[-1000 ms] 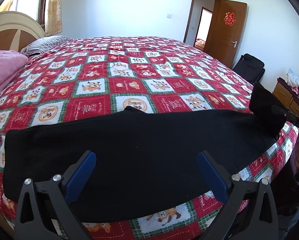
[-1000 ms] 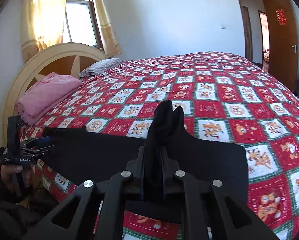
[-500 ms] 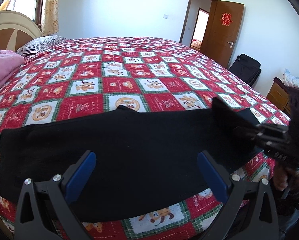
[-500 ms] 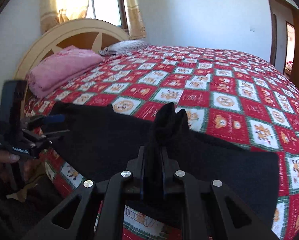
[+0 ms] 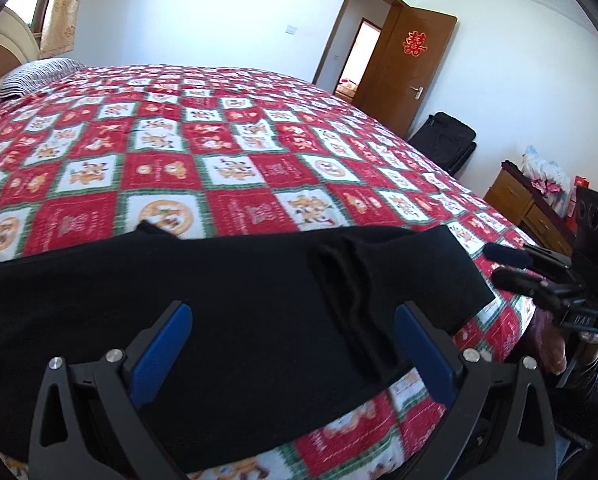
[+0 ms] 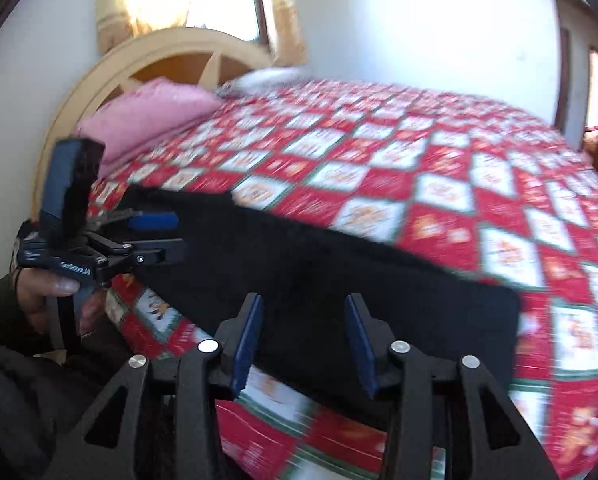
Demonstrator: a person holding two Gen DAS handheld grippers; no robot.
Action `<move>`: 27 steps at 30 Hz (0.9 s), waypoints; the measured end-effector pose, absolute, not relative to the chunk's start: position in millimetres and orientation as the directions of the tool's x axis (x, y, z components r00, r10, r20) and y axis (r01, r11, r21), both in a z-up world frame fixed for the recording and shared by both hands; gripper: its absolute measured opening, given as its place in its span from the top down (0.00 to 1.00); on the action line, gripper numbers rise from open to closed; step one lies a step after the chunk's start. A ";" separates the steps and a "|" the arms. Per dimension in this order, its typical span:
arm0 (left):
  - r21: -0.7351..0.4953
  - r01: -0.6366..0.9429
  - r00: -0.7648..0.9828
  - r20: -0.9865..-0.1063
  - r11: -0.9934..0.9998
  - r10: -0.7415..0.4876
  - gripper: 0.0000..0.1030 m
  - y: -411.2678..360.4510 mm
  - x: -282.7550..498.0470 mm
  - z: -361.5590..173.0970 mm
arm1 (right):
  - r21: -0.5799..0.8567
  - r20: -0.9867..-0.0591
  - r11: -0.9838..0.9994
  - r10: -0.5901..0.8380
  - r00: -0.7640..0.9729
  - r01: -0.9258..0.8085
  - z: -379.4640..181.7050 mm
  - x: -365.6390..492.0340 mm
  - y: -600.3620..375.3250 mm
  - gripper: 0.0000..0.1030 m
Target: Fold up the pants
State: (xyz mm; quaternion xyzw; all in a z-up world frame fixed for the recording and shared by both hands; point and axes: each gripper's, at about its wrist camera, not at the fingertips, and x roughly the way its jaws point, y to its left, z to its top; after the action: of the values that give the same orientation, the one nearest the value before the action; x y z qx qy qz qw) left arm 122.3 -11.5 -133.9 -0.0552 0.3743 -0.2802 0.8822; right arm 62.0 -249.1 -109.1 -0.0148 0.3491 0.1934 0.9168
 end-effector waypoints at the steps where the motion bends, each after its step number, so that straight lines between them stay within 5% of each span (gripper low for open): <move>1: -0.314 0.460 0.549 -0.635 0.831 -0.544 0.00 -18.8 127.4 -135.6 | 0.117 -0.631 0.939 0.322 0.706 -0.323 -107.2 60.1 -265.3 0.48; 5: -0.321 0.489 0.493 -0.665 0.811 -0.561 0.03 -50.9 139.8 -142.6 | 0.239 -0.577 0.964 0.239 0.781 -0.119 -115.4 59.0 -328.4 0.47; 13: -0.311 0.504 0.410 -0.735 0.806 -0.540 0.35 -94.3 155.1 -161.8 | 0.352 -0.550 0.933 0.137 0.824 0.080 -131.9 64.3 -382.4 0.47; 16: -0.301 0.502 0.418 -0.736 0.811 -0.532 0.78 -96.3 156.5 -159.6 | 0.357 -0.549 0.930 0.129 0.826 0.092 -137.6 61.9 -384.1 0.44; 17: -0.316 0.500 0.410 -0.734 0.807 -0.541 0.83 -95.1 157.1 -158.2 | 0.356 -0.551 0.930 0.130 0.824 0.092 -139.0 60.3 -384.8 0.43; 27: -0.366 0.496 0.451 -0.666 0.787 -0.594 0.89 -82.6 158.9 -133.7 | 0.338 -0.549 0.940 0.151 0.822 0.053 -142.3 60.3 -373.3 0.43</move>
State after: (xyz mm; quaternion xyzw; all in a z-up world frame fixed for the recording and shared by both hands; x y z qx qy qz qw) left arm 158.9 -82.6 -133.7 -0.0592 0.4143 -0.3206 0.8498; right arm 60.3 -373.3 -142.3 0.1718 0.2970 0.0259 0.9390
